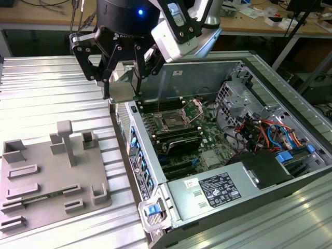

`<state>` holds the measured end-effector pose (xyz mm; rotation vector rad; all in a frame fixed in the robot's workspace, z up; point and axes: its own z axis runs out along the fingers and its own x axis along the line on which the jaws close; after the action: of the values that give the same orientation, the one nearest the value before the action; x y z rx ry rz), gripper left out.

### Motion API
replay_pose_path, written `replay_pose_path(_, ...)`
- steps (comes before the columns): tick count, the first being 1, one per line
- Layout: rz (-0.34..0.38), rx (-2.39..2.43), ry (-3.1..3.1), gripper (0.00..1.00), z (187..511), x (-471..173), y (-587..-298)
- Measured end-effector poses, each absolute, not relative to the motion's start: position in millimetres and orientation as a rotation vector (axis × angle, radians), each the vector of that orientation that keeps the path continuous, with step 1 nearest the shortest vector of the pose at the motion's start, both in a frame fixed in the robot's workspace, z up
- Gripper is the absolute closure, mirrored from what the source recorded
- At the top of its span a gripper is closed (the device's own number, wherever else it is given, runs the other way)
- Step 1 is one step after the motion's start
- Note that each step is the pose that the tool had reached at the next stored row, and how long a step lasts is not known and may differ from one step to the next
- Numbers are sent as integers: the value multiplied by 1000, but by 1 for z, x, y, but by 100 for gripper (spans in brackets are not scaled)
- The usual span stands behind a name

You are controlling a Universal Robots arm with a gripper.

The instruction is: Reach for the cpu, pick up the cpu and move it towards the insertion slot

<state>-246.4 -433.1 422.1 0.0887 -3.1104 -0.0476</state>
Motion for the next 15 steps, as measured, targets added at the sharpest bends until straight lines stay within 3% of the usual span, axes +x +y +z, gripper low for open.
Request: replay_pose_path(15, -48, 89, -3110, 45, 417, -224, -432)
